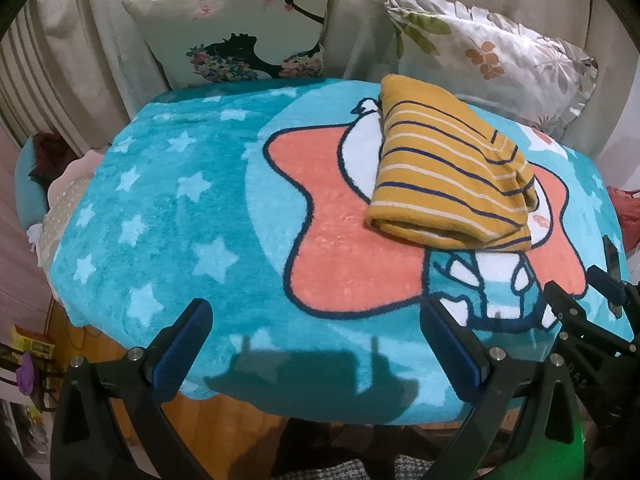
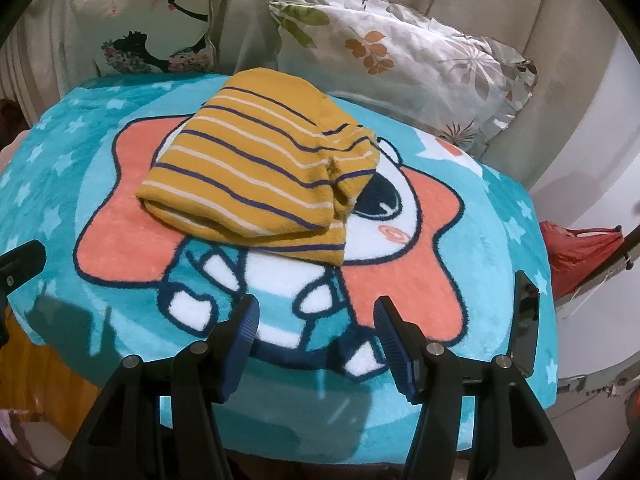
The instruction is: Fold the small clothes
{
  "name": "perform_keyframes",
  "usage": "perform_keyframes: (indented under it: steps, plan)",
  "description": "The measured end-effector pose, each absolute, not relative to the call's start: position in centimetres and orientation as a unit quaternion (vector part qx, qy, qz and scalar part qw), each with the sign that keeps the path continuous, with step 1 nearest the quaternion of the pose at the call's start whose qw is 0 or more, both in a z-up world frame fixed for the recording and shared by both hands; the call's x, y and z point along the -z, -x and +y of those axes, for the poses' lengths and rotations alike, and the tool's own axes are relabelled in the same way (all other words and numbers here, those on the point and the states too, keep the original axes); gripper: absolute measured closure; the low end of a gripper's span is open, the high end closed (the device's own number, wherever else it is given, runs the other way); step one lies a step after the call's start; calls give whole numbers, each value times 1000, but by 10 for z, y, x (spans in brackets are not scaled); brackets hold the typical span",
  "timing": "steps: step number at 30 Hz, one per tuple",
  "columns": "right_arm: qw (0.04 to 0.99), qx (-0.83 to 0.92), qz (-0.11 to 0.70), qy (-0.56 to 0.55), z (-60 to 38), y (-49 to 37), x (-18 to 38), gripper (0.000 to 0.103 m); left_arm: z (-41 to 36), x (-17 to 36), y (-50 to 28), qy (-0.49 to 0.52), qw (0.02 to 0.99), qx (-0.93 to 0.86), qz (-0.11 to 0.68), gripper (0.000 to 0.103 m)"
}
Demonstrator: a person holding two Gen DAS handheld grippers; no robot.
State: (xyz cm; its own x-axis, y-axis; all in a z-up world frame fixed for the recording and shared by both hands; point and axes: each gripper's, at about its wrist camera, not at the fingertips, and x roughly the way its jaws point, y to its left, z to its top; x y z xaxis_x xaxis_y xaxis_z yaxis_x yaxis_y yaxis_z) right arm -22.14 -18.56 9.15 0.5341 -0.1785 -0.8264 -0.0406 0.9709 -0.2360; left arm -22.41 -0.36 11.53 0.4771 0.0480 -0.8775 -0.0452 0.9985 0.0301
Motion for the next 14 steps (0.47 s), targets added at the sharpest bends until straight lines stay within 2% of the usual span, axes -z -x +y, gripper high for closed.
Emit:
perform_keyframes:
  steps: [14]
  plan:
    - [867, 40, 481, 121, -182, 222, -92, 38, -5, -115, 227, -8, 863, -33, 504, 0]
